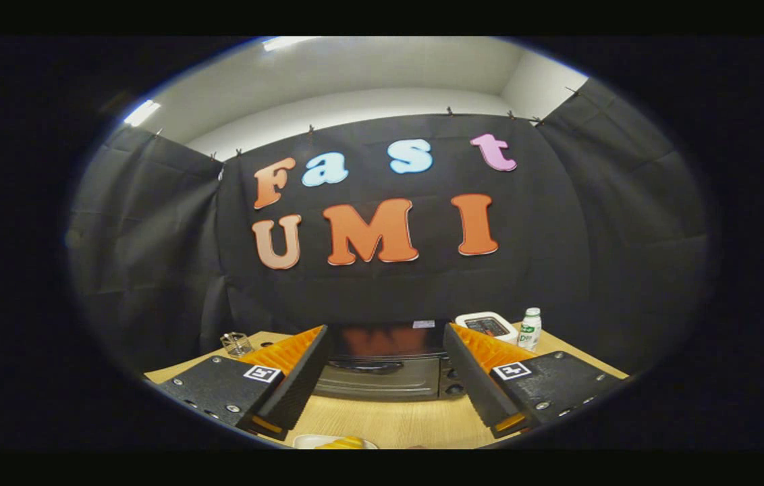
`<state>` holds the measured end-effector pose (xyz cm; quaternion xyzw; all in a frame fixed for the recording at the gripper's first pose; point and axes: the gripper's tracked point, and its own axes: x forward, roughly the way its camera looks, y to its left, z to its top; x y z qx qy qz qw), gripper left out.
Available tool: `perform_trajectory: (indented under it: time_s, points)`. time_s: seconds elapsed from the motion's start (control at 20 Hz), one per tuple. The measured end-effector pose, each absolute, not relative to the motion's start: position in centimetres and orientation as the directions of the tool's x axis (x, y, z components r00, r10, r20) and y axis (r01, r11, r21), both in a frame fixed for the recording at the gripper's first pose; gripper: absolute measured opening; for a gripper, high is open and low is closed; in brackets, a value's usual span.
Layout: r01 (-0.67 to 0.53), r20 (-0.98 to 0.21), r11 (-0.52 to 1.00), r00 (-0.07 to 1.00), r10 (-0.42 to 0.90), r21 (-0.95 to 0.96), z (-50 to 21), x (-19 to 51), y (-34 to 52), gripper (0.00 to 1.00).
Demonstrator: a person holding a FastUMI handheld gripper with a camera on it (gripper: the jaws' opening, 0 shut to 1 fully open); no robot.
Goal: Open the toaster oven, put the food inside, and close the toaster oven door.
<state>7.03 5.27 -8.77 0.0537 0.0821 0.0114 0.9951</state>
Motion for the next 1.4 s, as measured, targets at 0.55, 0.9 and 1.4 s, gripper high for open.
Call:
perform_trajectory:
  time_s: [0.55, 0.9, 1.4]
  points:
    - [-0.009, -0.382, 0.998, 0.924, 0.033, 0.066, -20.8, 15.5, 9.5, 0.98]
    - [-0.025, -0.373, 0.999, 0.927, 0.033, 0.027, -22.3, 17.2, 11.0, 0.98]
    - [-0.132, -0.335, 0.990, 0.932, 0.138, 0.041, -22.7, 11.2, 12.2, 0.86]
